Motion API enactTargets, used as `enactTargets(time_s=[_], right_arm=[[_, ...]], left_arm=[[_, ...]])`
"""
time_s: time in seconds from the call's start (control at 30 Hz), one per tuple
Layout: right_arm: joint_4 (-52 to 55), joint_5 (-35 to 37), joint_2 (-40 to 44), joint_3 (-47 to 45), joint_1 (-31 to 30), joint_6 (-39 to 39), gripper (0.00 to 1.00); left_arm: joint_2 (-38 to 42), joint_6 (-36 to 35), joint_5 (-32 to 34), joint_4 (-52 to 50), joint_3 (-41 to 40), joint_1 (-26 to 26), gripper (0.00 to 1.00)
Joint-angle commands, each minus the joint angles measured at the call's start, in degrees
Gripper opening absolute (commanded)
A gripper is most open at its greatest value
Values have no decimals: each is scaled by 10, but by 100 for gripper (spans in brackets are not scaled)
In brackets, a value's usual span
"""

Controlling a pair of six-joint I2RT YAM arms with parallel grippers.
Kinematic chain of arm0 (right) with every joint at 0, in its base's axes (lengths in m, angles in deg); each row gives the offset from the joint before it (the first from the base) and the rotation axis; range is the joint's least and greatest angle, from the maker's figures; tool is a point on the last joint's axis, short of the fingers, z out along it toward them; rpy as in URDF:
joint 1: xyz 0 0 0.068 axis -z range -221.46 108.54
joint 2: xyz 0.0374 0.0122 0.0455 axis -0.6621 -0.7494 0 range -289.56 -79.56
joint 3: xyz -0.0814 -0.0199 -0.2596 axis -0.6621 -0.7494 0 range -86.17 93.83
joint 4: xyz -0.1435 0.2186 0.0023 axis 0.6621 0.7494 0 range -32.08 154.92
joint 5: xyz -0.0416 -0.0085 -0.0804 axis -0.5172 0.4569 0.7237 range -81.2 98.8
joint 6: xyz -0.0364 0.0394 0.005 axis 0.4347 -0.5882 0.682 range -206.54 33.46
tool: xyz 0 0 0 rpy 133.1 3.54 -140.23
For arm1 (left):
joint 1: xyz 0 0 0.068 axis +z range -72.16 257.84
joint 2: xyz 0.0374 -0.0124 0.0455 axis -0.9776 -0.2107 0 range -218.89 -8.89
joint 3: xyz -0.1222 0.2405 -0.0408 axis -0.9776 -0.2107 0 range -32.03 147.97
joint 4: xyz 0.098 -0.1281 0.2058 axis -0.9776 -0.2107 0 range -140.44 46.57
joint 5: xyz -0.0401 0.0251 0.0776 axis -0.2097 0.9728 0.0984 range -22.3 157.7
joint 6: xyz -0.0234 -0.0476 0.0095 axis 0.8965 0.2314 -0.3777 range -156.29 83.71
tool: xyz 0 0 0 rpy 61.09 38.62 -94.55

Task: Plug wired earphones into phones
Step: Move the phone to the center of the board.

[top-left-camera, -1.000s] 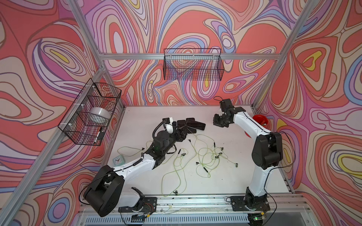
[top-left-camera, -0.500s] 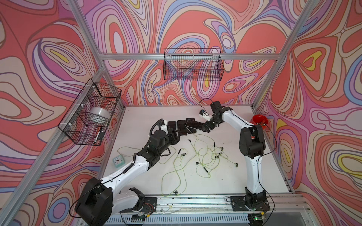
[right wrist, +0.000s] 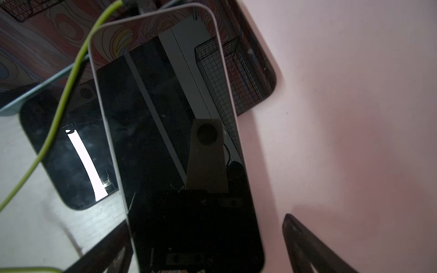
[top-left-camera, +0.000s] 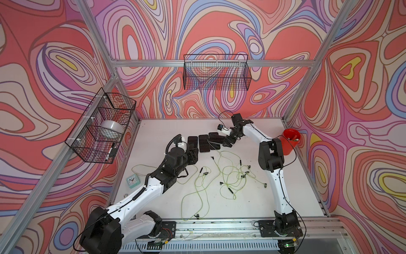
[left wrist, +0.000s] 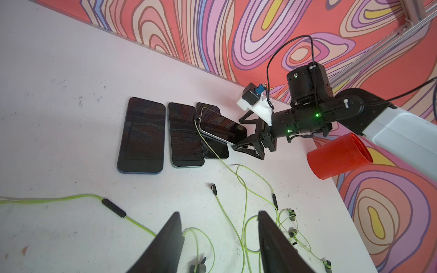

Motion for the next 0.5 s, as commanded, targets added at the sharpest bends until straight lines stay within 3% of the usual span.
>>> enactTargets(time_s=[0.0,0.2,0.47], right_arm=[[35,-10,-27,25,-8,18,94],[40,-15,-34,21,-8,30,73],[8,-8,15,-61,7,16,58]], left_arm=[[-11,-9,5,-6,-2,4,54],[-24,-15,2,-1,6,4,53],[-19,-23,7,-12,9,4,52]])
